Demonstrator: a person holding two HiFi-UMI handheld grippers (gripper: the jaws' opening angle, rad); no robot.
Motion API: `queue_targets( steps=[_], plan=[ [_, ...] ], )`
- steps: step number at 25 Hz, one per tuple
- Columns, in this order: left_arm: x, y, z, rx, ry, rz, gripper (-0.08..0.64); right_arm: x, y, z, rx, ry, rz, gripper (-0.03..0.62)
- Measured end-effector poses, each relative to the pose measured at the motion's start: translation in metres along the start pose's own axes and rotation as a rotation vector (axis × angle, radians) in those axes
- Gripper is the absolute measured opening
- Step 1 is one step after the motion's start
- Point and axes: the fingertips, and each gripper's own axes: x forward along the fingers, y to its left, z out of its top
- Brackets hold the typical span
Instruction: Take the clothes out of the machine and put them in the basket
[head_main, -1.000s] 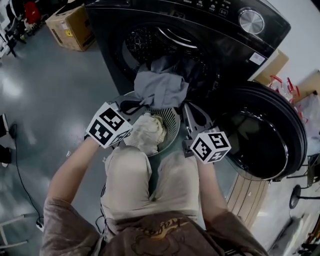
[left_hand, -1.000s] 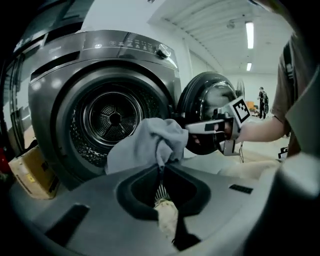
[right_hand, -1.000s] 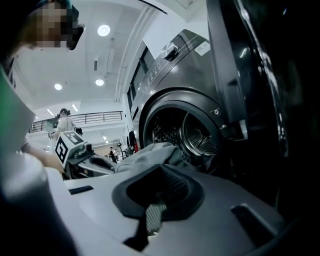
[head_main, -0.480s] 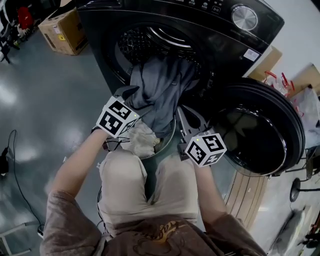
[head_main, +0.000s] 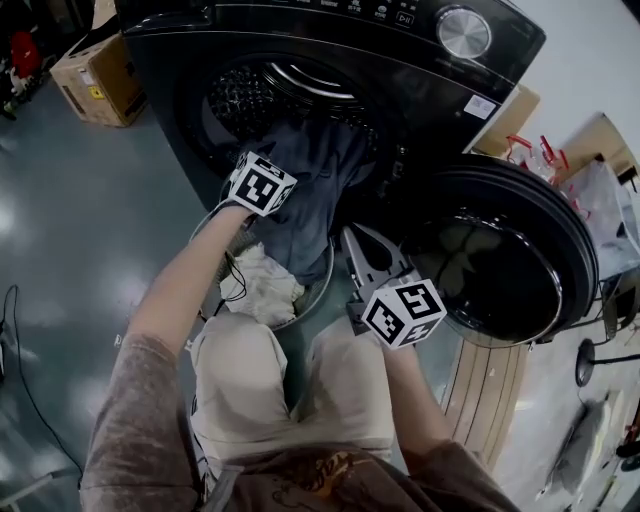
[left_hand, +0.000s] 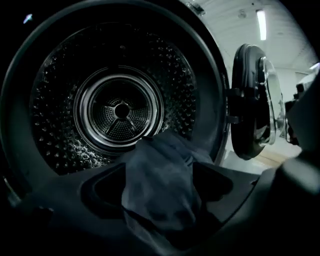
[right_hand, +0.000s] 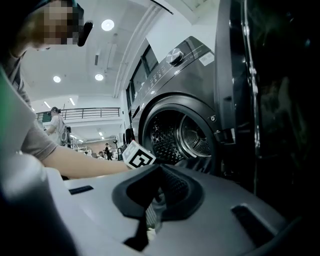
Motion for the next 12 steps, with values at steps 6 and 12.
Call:
queue_targets(
  steps=[6, 12],
  plan=[
    [0.050, 0.014, -0.019, -0.028, 0.122, 0.010, 0.422, -0.016, -0.010, -0.002, -0.004, 0.006, -0.039, -0.003],
    [0.058, 0.008, -0.027, -0.117, 0.110, -0.042, 0.378, -0.021, -0.012, -0.004, -0.005, 0.009, -0.056, -0.003]
  ],
)
